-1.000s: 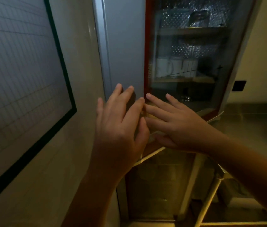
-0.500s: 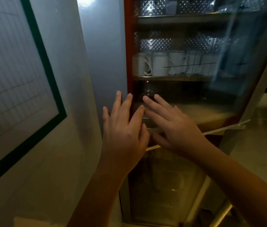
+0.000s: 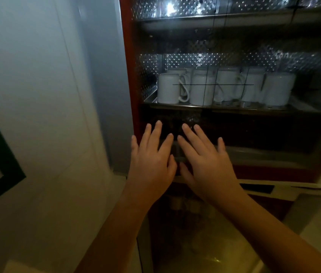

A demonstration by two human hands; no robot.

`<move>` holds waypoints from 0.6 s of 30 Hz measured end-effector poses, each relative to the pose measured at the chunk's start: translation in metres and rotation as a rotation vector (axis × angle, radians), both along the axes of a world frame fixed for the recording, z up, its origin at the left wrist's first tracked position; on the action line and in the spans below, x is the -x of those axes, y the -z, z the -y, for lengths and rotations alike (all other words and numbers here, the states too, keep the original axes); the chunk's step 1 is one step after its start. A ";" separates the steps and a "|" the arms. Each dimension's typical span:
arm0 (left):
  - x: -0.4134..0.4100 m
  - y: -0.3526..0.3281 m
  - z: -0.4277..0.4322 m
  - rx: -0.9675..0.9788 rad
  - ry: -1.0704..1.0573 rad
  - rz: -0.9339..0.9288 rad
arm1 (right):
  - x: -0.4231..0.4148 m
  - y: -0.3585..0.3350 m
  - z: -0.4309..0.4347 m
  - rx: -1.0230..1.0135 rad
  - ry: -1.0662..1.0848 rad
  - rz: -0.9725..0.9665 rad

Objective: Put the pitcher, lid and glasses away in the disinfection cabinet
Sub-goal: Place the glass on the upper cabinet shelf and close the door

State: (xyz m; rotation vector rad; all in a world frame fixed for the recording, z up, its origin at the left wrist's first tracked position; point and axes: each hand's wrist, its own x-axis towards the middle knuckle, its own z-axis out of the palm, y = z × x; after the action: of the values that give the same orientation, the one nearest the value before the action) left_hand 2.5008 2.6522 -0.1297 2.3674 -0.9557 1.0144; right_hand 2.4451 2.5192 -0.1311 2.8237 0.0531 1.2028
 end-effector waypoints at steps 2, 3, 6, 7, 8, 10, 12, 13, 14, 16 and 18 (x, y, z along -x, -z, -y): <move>-0.013 0.001 0.008 -0.019 -0.009 0.004 | -0.011 0.000 0.004 -0.015 -0.002 0.009; -0.020 0.002 0.011 -0.025 -0.008 0.008 | -0.016 0.001 0.006 -0.021 0.001 0.010; -0.038 0.002 0.017 -0.055 0.013 -0.036 | -0.032 0.002 0.010 -0.025 0.032 0.007; -0.043 0.002 0.020 -0.064 0.014 -0.071 | -0.036 0.002 0.012 -0.031 0.042 0.002; -0.047 0.001 0.022 -0.072 0.013 -0.097 | -0.040 0.002 0.012 -0.041 0.047 -0.002; -0.052 0.001 0.025 -0.085 0.014 -0.085 | -0.044 0.002 0.013 -0.065 0.048 -0.004; -0.054 0.004 0.027 -0.063 0.015 -0.057 | -0.045 0.002 0.012 -0.077 0.047 -0.005; -0.054 0.005 0.027 -0.052 0.020 -0.049 | -0.045 0.002 0.012 -0.073 0.054 -0.004; -0.054 0.005 0.028 -0.041 0.024 -0.048 | -0.045 0.002 0.011 -0.064 0.065 -0.006; -0.054 0.006 0.027 -0.038 0.033 -0.039 | -0.044 0.003 0.010 -0.047 0.086 -0.010; -0.054 0.005 0.025 -0.059 0.033 -0.039 | -0.044 0.003 0.010 -0.038 0.090 -0.001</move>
State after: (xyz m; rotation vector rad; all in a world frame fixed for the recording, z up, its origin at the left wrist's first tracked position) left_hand 2.5547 2.6272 -0.1352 2.4013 -1.0203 0.9363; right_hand 2.4887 2.5096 -0.1337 2.8255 -0.0975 1.1957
